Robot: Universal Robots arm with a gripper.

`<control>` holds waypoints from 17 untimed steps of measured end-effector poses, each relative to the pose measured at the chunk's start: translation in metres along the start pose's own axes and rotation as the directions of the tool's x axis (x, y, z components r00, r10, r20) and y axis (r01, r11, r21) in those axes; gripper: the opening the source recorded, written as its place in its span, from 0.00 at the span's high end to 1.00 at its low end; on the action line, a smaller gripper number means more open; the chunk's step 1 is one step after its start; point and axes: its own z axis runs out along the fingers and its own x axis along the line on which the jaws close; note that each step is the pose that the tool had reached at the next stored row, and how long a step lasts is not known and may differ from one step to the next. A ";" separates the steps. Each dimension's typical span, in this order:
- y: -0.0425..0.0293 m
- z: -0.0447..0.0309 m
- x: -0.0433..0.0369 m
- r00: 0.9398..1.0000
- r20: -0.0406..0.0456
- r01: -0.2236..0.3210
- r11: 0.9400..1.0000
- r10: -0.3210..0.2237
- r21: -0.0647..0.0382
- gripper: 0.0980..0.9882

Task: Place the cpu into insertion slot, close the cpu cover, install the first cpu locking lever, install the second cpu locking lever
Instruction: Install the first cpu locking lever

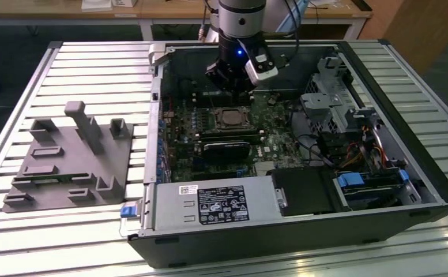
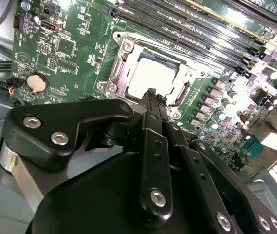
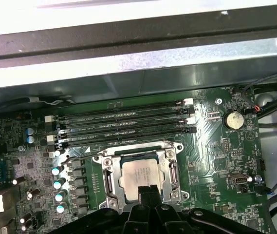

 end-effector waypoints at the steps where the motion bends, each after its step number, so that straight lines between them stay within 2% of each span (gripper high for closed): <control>1: 0.0000 0.0000 0.0000 1.000 0.000 0.000 1.000 0.000 0.000 0.99; 8: -0.0003 -0.0003 0.0016 1.000 0.000 0.000 1.000 0.000 0.000 0.99; 17: -0.0033 -0.0008 0.0217 1.000 0.000 0.000 1.000 0.000 0.000 0.99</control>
